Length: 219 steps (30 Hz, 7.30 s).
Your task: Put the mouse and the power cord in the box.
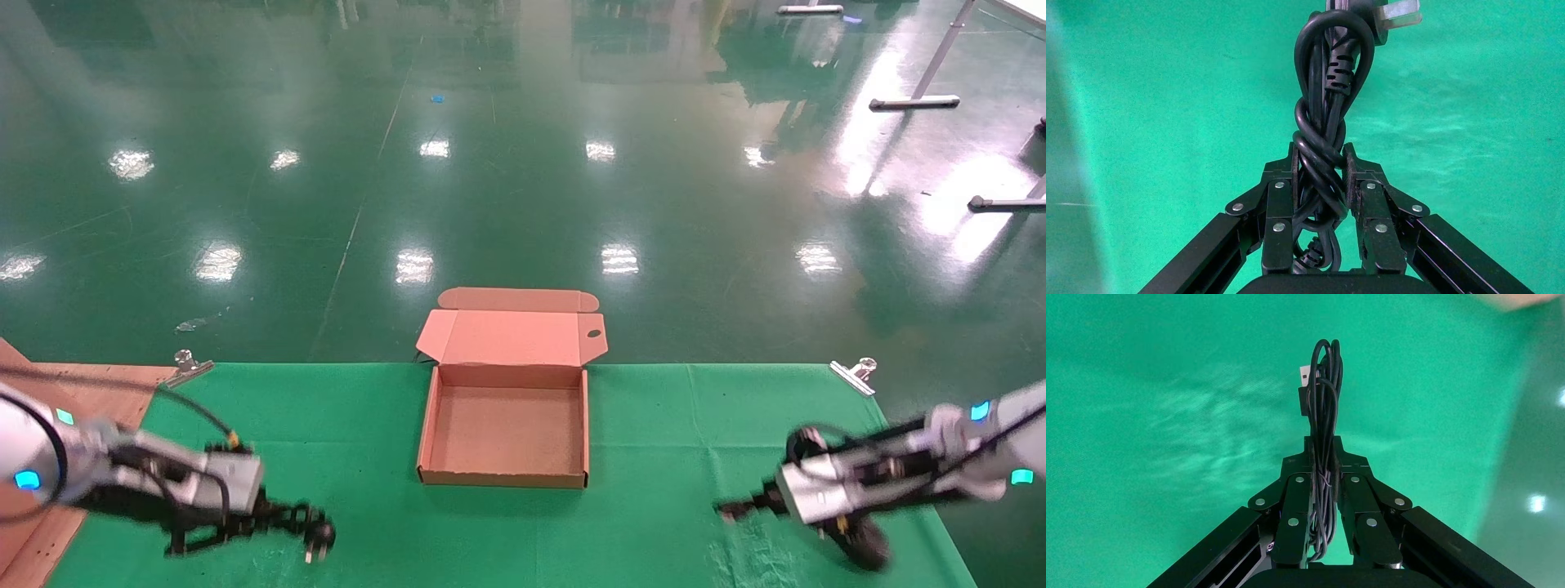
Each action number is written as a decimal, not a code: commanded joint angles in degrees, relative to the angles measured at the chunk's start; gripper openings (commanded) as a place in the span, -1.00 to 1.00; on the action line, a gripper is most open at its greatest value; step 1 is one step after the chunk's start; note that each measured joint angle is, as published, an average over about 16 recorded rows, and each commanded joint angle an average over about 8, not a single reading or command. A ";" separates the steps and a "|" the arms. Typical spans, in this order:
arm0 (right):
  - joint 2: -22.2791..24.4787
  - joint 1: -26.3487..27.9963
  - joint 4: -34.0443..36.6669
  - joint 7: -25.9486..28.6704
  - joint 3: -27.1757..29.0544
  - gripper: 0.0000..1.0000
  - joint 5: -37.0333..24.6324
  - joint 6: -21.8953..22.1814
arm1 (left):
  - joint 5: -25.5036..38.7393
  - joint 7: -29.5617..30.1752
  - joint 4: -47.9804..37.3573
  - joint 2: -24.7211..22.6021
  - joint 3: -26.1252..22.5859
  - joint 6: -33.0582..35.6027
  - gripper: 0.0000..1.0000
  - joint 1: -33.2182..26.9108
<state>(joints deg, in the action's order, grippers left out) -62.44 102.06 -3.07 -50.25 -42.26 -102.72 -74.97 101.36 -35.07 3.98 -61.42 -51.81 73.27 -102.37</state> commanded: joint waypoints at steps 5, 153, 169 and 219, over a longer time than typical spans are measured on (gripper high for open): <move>-1.30 6.35 -1.96 1.26 1.05 -1.00 1.58 -5.00 | 0.05 1.42 2.46 -0.06 0.05 3.51 -1.00 -6.72; -16.10 -7.07 -32.87 30.46 -39.62 0.87 21.03 41.07 | -40.86 20.36 34.17 16.61 -9.60 -37.36 1.00 21.38; -16.03 -7.10 -32.91 30.49 -39.10 1.00 20.98 40.73 | -40.81 20.51 34.35 16.58 -9.58 -37.31 1.00 21.36; 17.00 -32.48 -61.50 53.69 10.59 1.00 51.29 1.59 | -55.02 39.77 61.17 24.05 24.93 0.51 1.00 36.15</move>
<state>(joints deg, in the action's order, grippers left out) -45.44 69.59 -64.56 3.43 -31.68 -51.44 -73.36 46.34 4.69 65.14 -37.37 -26.89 73.77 -66.23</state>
